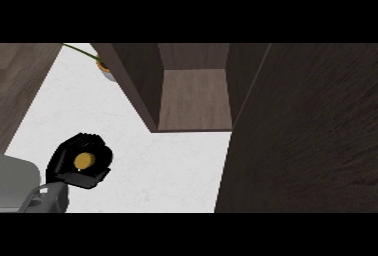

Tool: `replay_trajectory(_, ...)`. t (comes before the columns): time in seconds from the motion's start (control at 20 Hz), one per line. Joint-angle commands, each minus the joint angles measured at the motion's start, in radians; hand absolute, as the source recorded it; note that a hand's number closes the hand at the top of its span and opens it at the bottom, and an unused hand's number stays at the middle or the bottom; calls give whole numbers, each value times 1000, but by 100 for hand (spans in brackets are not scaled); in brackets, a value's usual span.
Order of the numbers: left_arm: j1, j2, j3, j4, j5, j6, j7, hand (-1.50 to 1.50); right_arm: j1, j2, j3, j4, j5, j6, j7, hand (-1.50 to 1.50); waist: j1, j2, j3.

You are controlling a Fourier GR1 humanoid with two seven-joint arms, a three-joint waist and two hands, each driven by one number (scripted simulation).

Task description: Pick up the wine, place it into the cabinet and close the cabinet

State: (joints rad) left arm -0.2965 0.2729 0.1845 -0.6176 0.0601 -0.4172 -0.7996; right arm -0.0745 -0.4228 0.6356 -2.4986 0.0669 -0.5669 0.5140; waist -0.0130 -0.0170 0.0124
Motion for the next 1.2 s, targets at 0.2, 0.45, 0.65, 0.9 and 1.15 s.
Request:
replay_trajectory(0.2, 163, -190, -70, -181, 5, 89, 3, 150, 65, -42, 26, -174, 60, -28, 49, -150, 2, 3, -12)
replay_trajectory(0.45, 226, -181, -95, -341, 42, 37, 86, 150, 78, -68, 23, -187, 66, -36, 41, -150, 6, 4, -12)
replay_trajectory(0.65, 301, -254, -161, -521, 45, 83, 186, 150, 125, -53, 65, -149, 93, -60, -44, -150, 9, 7, -11)
replay_trajectory(0.9, 388, -271, -271, -709, 74, 122, 309, 150, 136, -82, 57, -182, 76, -51, -17, -150, 9, 10, -12)
replay_trajectory(1.15, 335, -272, -381, -799, 115, 287, 408, 150, 178, -116, 59, -216, 80, -53, -48, -150, -1, 11, -13)
